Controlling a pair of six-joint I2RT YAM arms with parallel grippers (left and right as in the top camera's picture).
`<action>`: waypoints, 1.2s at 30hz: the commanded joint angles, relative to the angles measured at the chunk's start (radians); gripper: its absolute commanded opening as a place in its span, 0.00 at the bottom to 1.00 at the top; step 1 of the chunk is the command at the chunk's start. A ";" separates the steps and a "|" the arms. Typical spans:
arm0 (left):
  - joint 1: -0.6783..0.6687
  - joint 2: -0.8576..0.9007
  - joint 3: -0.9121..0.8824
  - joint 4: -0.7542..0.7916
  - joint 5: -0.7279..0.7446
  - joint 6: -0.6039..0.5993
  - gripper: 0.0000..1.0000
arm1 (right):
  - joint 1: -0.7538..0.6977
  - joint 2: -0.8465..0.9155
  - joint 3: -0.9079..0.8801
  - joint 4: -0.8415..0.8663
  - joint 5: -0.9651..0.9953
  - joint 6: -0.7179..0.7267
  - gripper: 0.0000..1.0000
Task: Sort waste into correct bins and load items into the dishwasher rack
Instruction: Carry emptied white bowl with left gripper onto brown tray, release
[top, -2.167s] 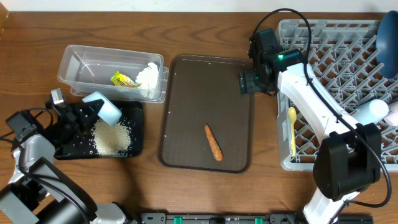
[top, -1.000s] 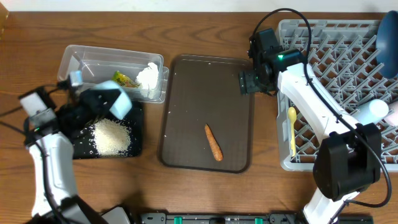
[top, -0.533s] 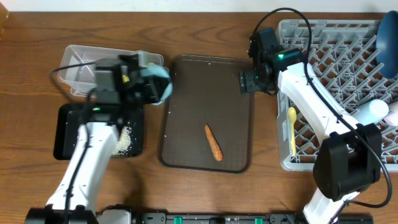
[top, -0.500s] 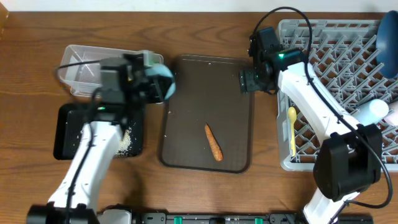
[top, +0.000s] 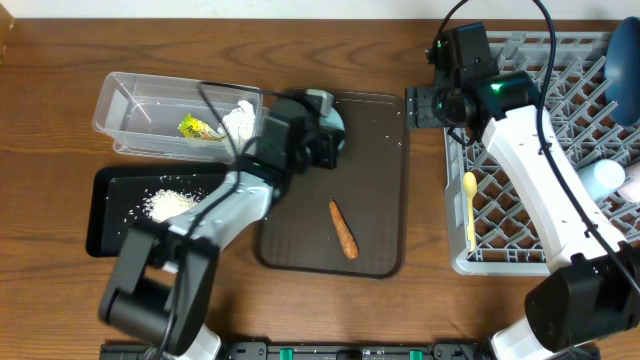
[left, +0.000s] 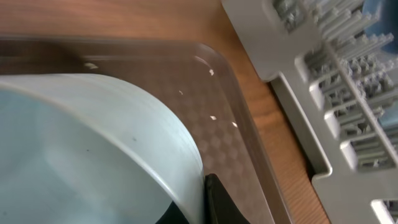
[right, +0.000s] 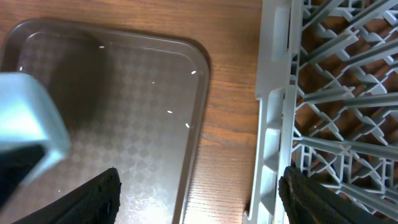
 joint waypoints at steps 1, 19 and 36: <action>-0.039 0.041 0.016 0.037 -0.015 0.020 0.07 | -0.013 -0.012 0.014 -0.001 0.007 -0.003 0.81; -0.053 0.041 0.015 -0.032 -0.041 0.019 0.38 | -0.013 -0.012 0.013 -0.001 0.007 -0.003 0.87; 0.284 -0.341 0.015 -0.681 -0.042 0.020 0.53 | 0.023 0.078 0.013 0.093 -0.109 -0.003 0.88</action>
